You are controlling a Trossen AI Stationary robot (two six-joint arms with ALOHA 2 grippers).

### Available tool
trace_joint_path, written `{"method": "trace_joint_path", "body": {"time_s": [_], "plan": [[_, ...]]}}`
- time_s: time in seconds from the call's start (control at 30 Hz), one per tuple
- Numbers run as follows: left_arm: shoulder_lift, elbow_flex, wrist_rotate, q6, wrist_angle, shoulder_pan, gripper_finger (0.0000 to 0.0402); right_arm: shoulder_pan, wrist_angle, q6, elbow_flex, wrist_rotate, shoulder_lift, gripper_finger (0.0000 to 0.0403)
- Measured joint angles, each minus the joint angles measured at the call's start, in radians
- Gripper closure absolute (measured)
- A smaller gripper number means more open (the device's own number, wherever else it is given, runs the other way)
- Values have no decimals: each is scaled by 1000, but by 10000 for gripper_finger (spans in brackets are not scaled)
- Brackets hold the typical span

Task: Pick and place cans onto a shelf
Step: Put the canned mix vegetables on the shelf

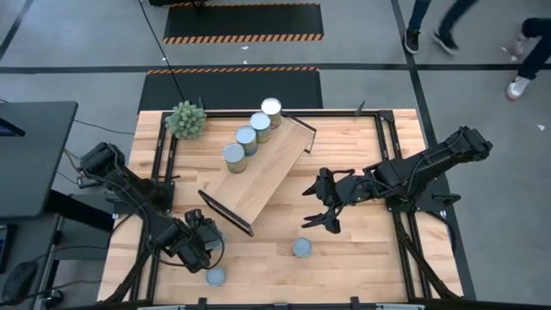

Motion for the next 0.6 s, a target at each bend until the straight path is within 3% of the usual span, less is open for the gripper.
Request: {"method": "trace_joint_path", "body": {"time_s": [0.27, 0.6], "plan": [[1, 0, -74, -3, 56, 3, 44, -4, 0, 0, 0, 0, 0, 29], [54, 0, -80, -2, 115, 15, 52, -4, 0, 0, 0, 0, 0, 29]]}}
